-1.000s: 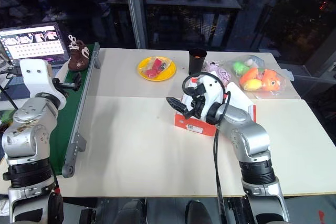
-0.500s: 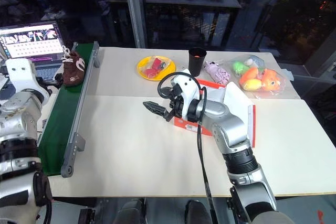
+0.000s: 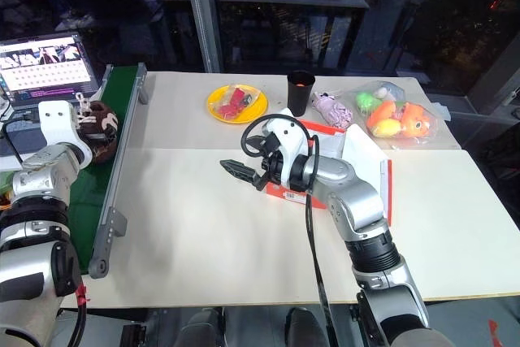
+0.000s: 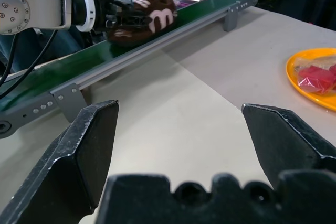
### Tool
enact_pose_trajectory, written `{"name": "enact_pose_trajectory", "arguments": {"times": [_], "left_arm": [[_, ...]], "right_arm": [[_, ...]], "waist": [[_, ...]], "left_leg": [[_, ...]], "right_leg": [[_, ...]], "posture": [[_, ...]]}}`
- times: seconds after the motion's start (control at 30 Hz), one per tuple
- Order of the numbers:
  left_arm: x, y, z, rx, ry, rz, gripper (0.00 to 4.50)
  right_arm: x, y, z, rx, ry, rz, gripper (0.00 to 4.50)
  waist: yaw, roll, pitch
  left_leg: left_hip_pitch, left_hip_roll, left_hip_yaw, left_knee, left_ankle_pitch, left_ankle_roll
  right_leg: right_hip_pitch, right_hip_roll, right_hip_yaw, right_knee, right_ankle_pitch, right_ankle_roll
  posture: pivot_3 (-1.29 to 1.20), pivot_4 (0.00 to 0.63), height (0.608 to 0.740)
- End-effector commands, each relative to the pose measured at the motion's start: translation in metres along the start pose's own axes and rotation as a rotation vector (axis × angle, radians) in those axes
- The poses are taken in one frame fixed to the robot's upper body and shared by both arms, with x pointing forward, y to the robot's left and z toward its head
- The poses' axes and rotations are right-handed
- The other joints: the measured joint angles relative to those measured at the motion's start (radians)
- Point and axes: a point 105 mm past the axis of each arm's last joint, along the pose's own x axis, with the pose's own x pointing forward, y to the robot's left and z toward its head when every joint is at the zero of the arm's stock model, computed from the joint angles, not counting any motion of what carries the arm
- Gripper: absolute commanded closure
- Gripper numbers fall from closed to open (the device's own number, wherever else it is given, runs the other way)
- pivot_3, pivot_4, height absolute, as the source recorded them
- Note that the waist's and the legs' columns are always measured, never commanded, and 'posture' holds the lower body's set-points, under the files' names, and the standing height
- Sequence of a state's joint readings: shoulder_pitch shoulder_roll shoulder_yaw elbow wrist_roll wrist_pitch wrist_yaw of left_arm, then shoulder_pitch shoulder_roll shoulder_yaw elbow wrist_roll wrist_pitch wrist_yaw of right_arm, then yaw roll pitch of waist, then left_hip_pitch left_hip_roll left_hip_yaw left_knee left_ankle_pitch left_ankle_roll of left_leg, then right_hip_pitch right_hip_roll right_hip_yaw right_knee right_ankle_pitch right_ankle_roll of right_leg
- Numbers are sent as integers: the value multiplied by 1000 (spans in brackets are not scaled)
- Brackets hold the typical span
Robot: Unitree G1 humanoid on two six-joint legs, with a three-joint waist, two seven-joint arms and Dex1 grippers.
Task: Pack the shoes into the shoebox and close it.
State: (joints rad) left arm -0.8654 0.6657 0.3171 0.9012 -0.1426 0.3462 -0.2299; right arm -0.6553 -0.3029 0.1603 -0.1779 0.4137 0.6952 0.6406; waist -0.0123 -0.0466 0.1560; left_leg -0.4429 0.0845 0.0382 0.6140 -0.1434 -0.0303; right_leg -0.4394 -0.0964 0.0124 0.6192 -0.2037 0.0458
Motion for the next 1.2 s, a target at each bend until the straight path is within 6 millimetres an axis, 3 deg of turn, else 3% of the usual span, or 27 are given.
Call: {"name": "enact_pose_trajectory", "arguments": {"times": [0.03, 0.2, 0.27, 0.3, 0.4, 0.53, 0.73, 0.93, 1.2], "left_arm": [[-1, 1, 12, -26, -34, -5, 610], [-2, -10, 20, -61, -66, -32, 2324], [-4, -24, 39, -57, -140, -82, 3049], [-7, -31, 49, -53, -180, -107, 3170], [-20, -70, 90, -100, -317, -261, 3170], [-53, -144, 122, -126, -406, -572, 3170], [-102, -221, 128, -122, -400, -894, 3170], [-139, -269, 127, -125, -390, -1076, 3170], [-150, -286, 126, -139, -374, -1150, 3170]], "right_arm": [[-5, 2, 12, -37, -30, -9, 0], [-7, 0, 12, -36, -24, -25, 0], [-8, 0, 12, -28, -27, -31, 0], [-8, -1, 13, -23, -31, -34, 0], [-10, -5, 20, 18, -63, -54, 0], [-13, -20, 52, 237, -252, -105, 0], [-27, -56, 84, 657, -511, -177, 0], [-39, -73, 86, 868, -573, -209, 0], [-38, -68, 78, 886, -540, -230, 0]], "waist": [[0, 0, 0], [11, 0, 0], [13, -1, 0], [15, -2, 1], [19, -5, 3], [22, -5, 3], [14, -5, 3], [-1, -4, 4], [-18, 0, 6]], "left_leg": [[0, 0, 0, 0, 0, -1], [1, 0, -1, 1, 2, -3], [1, 0, -1, 2, 3, -5], [1, 0, -1, 2, 3, -6], [1, 0, -1, 2, 4, -8], [0, 0, -2, 2, 5, -6], [0, 0, -2, 2, 6, -5], [0, 1, -3, 2, 6, -3], [1, 0, -5, 2, 6, -1]], "right_leg": [[0, 0, 0, 1, 0, 0], [-1, 0, 0, 7, -1, -1], [-1, 0, 0, 7, -1, 0], [-1, 0, 0, 7, -1, 0], [-1, 0, 0, 7, -1, 0], [-1, 0, 0, 7, 2, -3], [-1, 1, 0, 7, 2, -3], [0, 1, 1, 8, 2, -3], [0, 3, 2, 8, 2, -3]], "posture": [[0, 150, 736], [0, 150, 736], [0, 150, 736], [0, 150, 736], [0, 150, 736], [0, 150, 736], [0, 150, 736], [0, 150, 736], [0, 150, 736]]}}
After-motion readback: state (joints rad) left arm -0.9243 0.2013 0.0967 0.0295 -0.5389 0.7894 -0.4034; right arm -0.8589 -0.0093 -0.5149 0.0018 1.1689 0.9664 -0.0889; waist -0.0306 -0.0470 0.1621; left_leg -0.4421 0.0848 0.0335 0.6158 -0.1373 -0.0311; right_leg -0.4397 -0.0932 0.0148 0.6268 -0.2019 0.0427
